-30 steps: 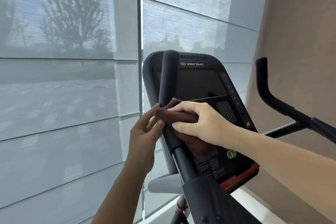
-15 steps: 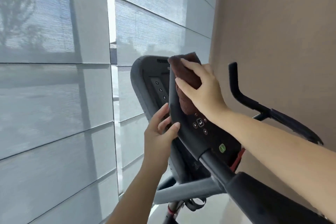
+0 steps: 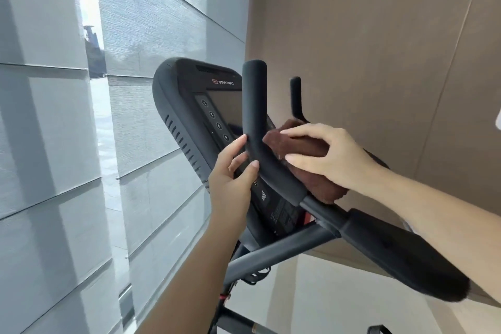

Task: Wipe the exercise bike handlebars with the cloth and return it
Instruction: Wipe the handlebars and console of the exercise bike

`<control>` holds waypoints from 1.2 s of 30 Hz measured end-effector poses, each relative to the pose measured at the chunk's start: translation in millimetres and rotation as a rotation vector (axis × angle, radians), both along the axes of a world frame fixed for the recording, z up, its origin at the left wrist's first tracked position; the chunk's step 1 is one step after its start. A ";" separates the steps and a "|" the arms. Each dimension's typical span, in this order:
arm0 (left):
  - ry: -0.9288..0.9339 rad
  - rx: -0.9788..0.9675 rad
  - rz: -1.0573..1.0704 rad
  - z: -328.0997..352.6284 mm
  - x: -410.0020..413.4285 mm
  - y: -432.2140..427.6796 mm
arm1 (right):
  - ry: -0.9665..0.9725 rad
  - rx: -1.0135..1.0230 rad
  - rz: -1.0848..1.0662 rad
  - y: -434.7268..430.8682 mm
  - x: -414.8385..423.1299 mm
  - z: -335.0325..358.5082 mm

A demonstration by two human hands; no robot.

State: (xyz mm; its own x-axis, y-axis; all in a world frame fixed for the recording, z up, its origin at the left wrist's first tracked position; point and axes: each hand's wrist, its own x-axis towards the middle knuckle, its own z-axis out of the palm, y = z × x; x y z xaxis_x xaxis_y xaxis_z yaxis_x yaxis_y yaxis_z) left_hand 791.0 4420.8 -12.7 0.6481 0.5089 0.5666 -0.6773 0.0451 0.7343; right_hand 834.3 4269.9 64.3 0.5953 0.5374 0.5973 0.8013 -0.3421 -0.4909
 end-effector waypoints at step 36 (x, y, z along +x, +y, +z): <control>-0.231 0.236 -0.455 13.2 46.4 62.4 | -0.287 0.290 -0.390 74.8 -17.0 0.1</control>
State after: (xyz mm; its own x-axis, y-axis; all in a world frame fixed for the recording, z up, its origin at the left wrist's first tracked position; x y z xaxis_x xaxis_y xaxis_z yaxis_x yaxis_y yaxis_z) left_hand 837.4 4483.3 0.5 0.6179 0.0493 0.7847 -0.7727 0.2228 0.5944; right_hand 817.3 4344.7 64.4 0.5088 0.0997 0.8551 0.7577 -0.5235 -0.3897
